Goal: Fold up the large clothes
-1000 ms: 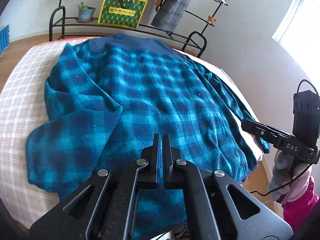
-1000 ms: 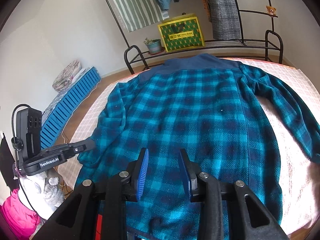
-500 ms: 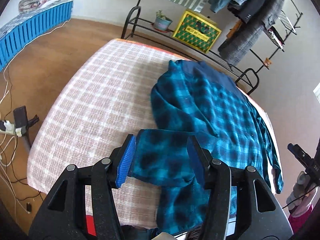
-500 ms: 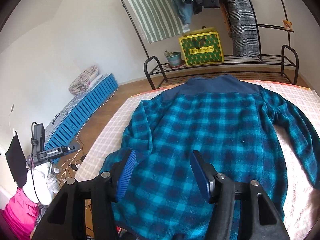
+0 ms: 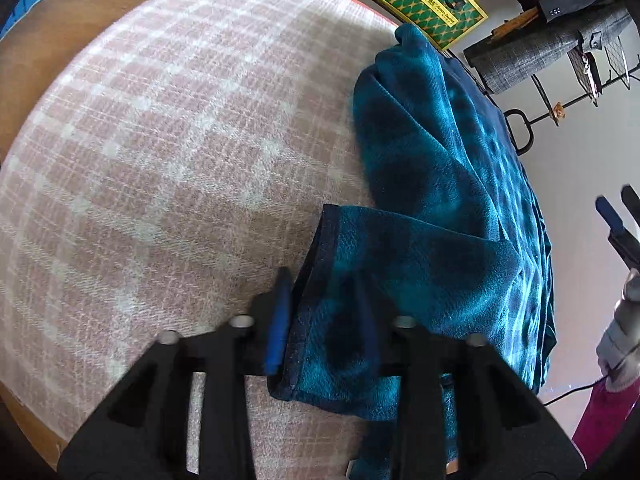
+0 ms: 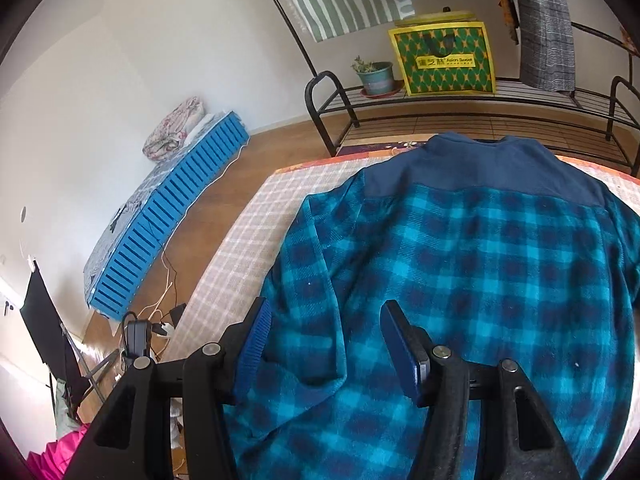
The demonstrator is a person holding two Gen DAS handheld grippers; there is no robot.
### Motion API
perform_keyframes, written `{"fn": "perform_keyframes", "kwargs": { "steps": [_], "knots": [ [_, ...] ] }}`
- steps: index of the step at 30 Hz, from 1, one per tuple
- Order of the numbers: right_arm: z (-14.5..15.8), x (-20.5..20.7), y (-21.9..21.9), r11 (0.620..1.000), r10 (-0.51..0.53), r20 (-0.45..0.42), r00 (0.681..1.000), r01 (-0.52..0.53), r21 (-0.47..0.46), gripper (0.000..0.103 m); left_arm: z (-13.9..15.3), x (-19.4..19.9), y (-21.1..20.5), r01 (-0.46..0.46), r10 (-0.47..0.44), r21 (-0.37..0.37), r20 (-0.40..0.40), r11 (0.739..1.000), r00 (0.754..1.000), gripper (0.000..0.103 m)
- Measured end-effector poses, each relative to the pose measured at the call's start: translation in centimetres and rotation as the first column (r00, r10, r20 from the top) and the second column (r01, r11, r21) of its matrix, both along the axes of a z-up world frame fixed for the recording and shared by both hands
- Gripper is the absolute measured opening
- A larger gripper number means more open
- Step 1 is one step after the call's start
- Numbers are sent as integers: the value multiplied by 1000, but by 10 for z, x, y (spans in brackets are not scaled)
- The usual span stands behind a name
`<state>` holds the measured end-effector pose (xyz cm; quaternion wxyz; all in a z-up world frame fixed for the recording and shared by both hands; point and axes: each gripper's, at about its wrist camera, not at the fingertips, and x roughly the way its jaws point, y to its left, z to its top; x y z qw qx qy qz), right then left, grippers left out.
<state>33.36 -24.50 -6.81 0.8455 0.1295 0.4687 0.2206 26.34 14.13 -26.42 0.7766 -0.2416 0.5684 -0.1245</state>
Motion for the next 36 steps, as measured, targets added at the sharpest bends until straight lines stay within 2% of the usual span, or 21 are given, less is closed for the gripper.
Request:
{"fn": "perform_keyframes", "kwargs": {
  "steps": [3,5,8,12,17,19,20,21,23,28,31,36],
  "knots": [
    [-18,39,23,1000,28,-39,999,-29,-7,61,2,-2,2,-2,3,-80,7,997,1000,2],
    [-31,64,40,999,48,-57,997,-49,-19,62,19,-11,1,4,2,-128,43,992,999,1],
    [-52,101,65,997,69,-79,994,-71,-25,67,51,-28,-3,27,-10,-139,122,990,993,1],
    [-78,140,102,995,95,-121,988,-97,-6,72,75,-57,-4,21,17,-216,174,976,985,1],
    [-100,173,139,990,88,-137,987,-102,-96,72,92,-81,-19,79,-19,-254,230,964,973,1],
    [-109,183,144,990,86,-159,983,-103,-100,57,96,-86,-23,102,-36,-259,246,961,968,1],
    [-113,187,146,990,93,-178,980,-110,-86,31,97,-88,-27,119,-52,-258,255,959,965,1],
    [-117,190,146,991,97,-201,975,-112,-66,16,99,-89,-32,136,-67,-249,267,959,961,1],
    [-117,190,140,994,97,-213,972,-103,-20,4,104,-93,-39,171,-102,-223,289,960,952,1],
    [-91,186,111,997,71,-164,984,-70,9,2,113,-105,-58,265,-189,-191,340,945,921,1],
    [-75,185,76,999,17,-135,991,-13,32,2,120,-118,-75,347,-277,-134,374,928,885,1],
    [-83,185,12,989,-136,-145,980,142,34,3,121,-141,-110,483,-431,-58,366,874,825,1]
  ]
}}
